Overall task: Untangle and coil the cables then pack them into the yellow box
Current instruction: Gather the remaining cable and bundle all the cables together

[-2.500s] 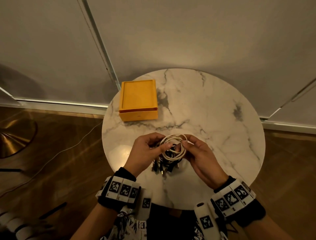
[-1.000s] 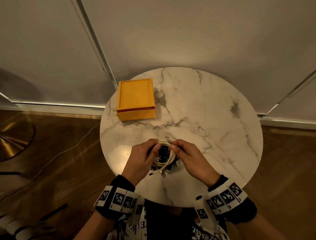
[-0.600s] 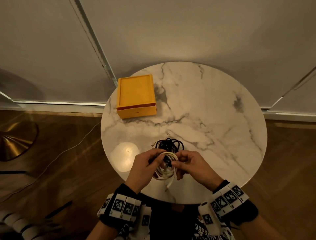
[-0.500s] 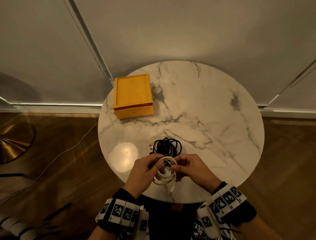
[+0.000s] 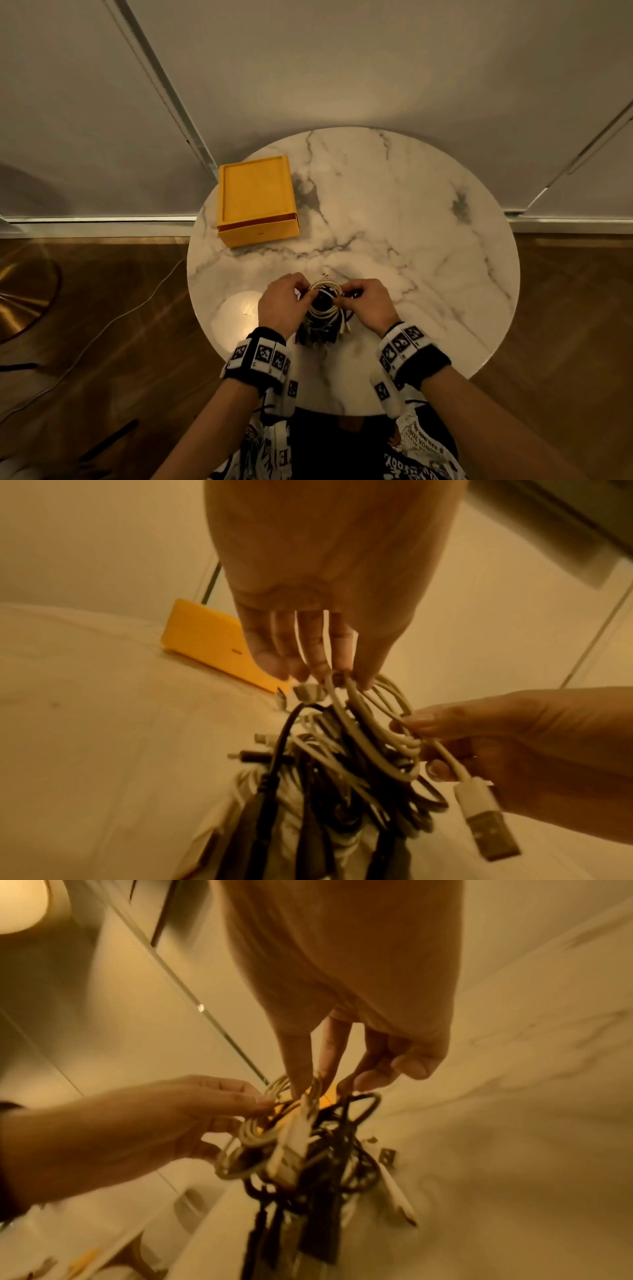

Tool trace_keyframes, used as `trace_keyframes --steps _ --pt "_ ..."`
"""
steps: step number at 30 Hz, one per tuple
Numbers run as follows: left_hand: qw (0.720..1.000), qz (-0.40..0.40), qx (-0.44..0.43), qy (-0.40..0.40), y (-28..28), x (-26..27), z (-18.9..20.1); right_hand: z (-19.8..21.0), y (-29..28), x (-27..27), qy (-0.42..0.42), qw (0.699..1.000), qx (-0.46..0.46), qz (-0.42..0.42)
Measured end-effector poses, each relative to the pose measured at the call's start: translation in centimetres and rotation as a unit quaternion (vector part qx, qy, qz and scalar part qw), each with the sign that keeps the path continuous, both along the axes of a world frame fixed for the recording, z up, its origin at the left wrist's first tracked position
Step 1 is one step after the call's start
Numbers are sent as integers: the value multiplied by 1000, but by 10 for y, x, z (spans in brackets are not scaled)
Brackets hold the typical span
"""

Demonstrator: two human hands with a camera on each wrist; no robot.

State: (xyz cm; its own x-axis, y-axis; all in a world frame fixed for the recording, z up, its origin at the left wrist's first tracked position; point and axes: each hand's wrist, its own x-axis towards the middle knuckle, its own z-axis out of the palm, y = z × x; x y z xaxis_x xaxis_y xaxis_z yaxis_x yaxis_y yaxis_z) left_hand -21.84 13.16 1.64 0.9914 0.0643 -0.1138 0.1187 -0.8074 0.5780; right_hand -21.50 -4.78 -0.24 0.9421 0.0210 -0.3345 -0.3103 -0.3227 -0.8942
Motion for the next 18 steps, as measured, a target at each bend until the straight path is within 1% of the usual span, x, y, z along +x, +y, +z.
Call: trace_keyframes --steps 1,2,4,6,7,9,10,13,16,18 --pt "1000 6 9 13 2 3 -6 -4 2 1 -2 1000 -25 1" --pt "999 14 -3 31 5 6 -12 -6 5 2 -4 999 -49 -1" --pt "992 47 -67 95 11 13 -23 -7 8 2 -12 995 -101 -7" --pt "969 83 -148 181 17 18 -29 -12 8 2 2 989 -147 -8" --pt "954 92 -180 221 20 20 -30 -16 8 2 26 987 -156 -7" --pt "934 80 -208 279 26 21 -29 -22 8 0 89 985 -145 8" --pt "933 56 -201 294 28 22 -28 -24 9 -1 103 984 -140 19" --pt "936 -10 -153 317 30 25 -29 -28 12 -1 93 983 -148 55" --pt "933 -34 -129 333 26 26 -27 -34 15 -1 92 981 -149 85" --pt "935 -58 -92 337 20 26 -26 -38 14 -2 83 980 -148 101"
